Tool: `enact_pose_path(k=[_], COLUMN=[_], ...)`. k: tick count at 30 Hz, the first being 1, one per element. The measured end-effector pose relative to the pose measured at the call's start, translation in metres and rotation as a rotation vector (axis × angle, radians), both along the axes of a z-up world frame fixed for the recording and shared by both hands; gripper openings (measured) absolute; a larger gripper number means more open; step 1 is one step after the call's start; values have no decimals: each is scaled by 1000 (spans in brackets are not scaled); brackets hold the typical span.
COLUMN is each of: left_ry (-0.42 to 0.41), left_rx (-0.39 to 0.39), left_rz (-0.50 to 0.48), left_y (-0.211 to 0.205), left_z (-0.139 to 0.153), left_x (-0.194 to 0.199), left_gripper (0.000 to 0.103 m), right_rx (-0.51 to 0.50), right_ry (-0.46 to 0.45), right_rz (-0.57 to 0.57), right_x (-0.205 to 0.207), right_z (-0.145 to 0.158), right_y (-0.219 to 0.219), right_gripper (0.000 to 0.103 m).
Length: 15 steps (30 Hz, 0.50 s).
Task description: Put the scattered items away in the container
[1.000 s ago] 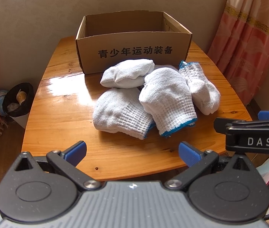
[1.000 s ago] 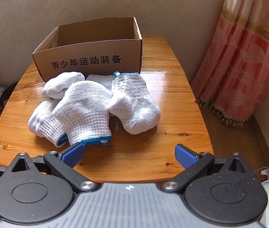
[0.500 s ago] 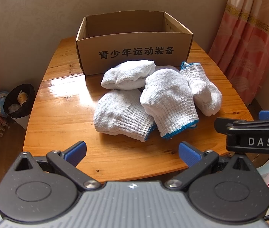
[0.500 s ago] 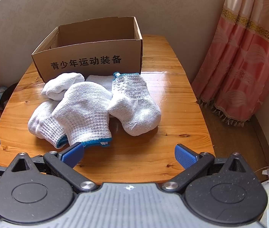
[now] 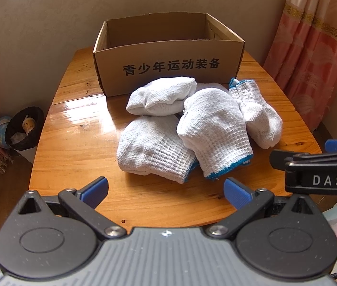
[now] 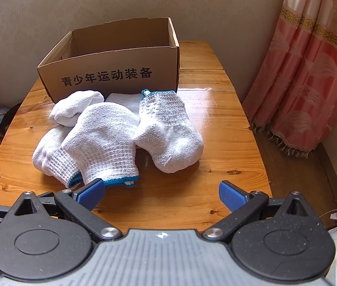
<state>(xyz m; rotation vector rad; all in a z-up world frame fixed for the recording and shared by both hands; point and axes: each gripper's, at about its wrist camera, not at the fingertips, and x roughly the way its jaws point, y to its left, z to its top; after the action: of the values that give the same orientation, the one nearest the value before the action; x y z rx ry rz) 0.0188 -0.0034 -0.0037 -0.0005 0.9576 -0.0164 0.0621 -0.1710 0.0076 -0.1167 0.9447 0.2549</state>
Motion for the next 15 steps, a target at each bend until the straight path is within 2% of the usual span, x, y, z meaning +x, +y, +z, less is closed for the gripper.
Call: enact_pose_path(k=[15], left_ry=[10], left_rx=[17], left_rz=[29], left_y=[8], left_z=[-7], left_x=[35], left_gripper=[102], right_rx=[32], right_ry=[25], right_rz=[19], right_x=[37], right_z=[-6], right_y=[3], right_gripper=[103])
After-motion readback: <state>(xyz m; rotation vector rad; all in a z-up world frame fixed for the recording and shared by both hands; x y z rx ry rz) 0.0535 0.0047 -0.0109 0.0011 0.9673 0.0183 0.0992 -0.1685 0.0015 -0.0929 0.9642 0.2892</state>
